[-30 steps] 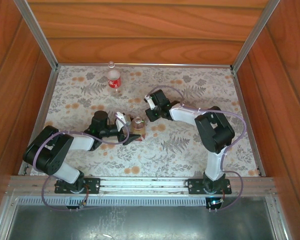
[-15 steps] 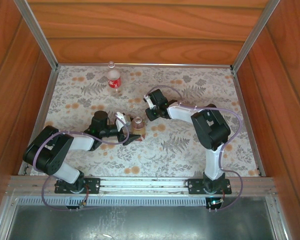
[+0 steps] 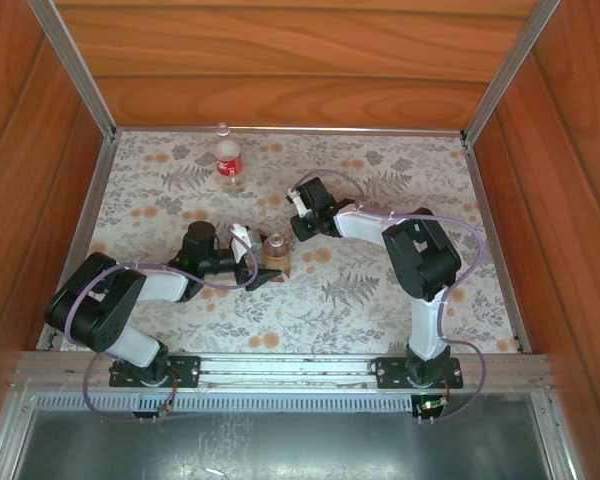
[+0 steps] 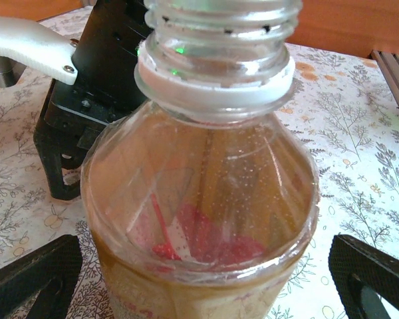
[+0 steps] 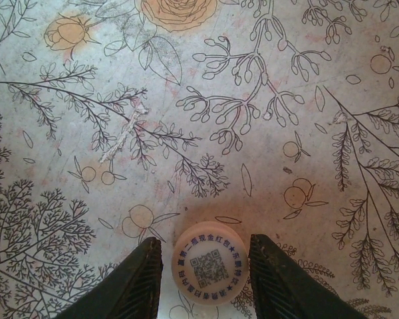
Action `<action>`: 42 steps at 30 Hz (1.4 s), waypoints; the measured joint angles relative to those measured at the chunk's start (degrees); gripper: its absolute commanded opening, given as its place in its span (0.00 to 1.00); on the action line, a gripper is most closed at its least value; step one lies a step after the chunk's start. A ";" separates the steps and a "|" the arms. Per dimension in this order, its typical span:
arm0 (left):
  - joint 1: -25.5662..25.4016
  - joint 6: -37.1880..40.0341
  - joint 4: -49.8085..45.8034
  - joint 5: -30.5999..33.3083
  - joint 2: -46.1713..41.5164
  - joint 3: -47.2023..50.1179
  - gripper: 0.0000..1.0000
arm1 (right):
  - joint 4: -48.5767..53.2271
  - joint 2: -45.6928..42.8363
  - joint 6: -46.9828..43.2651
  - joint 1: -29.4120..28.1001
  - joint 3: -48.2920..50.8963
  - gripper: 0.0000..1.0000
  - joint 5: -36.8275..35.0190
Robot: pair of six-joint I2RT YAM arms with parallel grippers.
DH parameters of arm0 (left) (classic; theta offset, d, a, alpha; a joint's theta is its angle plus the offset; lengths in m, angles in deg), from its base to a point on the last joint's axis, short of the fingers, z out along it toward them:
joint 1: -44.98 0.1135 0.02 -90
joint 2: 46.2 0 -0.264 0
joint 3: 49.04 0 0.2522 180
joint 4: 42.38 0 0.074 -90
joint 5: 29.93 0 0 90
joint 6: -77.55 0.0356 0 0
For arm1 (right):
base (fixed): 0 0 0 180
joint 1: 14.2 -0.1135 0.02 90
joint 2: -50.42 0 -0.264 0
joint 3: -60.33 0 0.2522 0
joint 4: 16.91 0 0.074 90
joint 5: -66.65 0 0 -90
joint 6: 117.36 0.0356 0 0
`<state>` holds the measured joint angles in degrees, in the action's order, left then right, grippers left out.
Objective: Screw on the bottle caps
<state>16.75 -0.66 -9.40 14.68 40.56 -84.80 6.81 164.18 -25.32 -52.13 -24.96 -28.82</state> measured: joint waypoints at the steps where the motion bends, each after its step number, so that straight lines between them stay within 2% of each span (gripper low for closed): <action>1: 0.00 -0.02 0.00 0.00 0.00 0.00 1.00 | 0.00 0.00 0.00 0.00 0.00 0.38 -0.02; 19: -1.27 -1.16 0.00 0.07 0.00 -0.81 1.00 | 0.15 0.96 0.04 0.00 -0.74 0.36 -0.04; 23: -1.36 -1.22 0.00 0.07 0.00 -0.87 1.00 | 0.09 1.05 0.04 0.00 -0.87 0.31 -0.02; 30: -1.46 -1.31 0.00 0.11 0.00 -0.87 1.00 | -0.11 1.05 0.04 0.00 -1.46 0.33 -0.04; 34: -1.49 -1.36 -0.02 0.15 0.00 -1.16 0.95 | -0.02 0.94 0.00 0.00 -1.38 0.33 -0.07; 42: -2.49 -1.70 0.00 0.13 1.05 -2.60 0.74 | 2.32 -1.88 -0.24 0.02 0.52 0.34 -0.09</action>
<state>14.26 -2.37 -9.40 14.81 41.61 -87.40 9.13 162.30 -25.56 -52.11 -24.43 -28.91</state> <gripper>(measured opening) 0.778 0.337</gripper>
